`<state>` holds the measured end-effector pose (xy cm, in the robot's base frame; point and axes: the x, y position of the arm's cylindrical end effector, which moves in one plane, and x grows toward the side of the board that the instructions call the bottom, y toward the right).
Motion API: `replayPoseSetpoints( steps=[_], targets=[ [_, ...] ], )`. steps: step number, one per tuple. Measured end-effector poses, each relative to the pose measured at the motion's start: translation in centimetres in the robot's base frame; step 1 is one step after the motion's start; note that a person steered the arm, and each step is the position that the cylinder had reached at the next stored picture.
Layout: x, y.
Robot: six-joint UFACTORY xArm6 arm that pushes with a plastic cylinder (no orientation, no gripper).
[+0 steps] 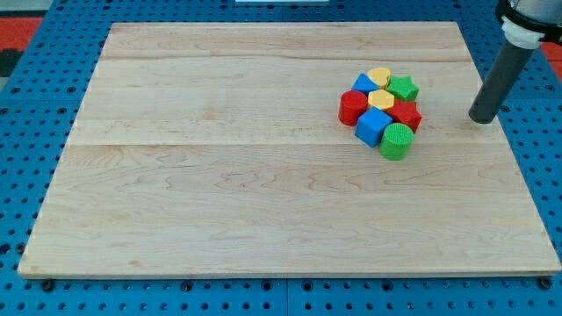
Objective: Move your arm towards the red star
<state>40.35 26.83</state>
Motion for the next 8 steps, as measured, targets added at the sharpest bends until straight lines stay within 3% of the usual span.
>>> replayPoseSetpoints(
  steps=[8],
  targets=[
    [0.0,0.8]
  ],
)
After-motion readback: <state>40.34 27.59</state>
